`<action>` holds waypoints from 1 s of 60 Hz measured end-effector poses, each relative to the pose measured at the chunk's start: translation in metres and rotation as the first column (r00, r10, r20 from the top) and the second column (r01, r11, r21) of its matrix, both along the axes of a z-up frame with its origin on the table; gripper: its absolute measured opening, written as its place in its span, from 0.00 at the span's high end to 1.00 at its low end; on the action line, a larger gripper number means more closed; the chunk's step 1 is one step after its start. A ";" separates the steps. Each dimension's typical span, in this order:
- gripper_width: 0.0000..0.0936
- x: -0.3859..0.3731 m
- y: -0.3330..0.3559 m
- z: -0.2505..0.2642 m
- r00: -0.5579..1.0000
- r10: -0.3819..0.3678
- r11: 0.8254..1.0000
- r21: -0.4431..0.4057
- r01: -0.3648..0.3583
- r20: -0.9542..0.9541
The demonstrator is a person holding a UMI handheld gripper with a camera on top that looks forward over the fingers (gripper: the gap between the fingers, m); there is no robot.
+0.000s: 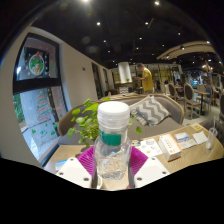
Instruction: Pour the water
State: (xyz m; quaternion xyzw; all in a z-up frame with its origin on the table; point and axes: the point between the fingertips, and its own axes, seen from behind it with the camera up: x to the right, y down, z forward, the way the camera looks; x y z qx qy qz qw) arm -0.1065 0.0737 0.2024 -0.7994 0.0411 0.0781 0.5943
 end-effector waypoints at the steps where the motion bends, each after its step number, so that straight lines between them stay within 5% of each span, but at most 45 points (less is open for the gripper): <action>1: 0.55 0.006 0.000 -0.007 1.000 -0.002 1.000 -0.007 0.002 0.027; 18: 0.55 0.056 0.005 -0.127 0.988 0.058 0.990 -0.136 -0.038 0.145; 33: 0.54 0.057 -0.012 -0.173 0.982 0.104 0.981 -0.176 -0.076 0.158; 43: 0.42 0.058 -0.011 -0.176 0.977 0.112 0.979 -0.187 -0.077 0.181; 49: 0.06 0.060 -0.021 -0.182 0.976 0.125 0.966 -0.246 -0.079 0.177; 60: 0.08 0.067 -0.070 -0.151 0.985 0.083 0.949 -0.315 -0.031 0.153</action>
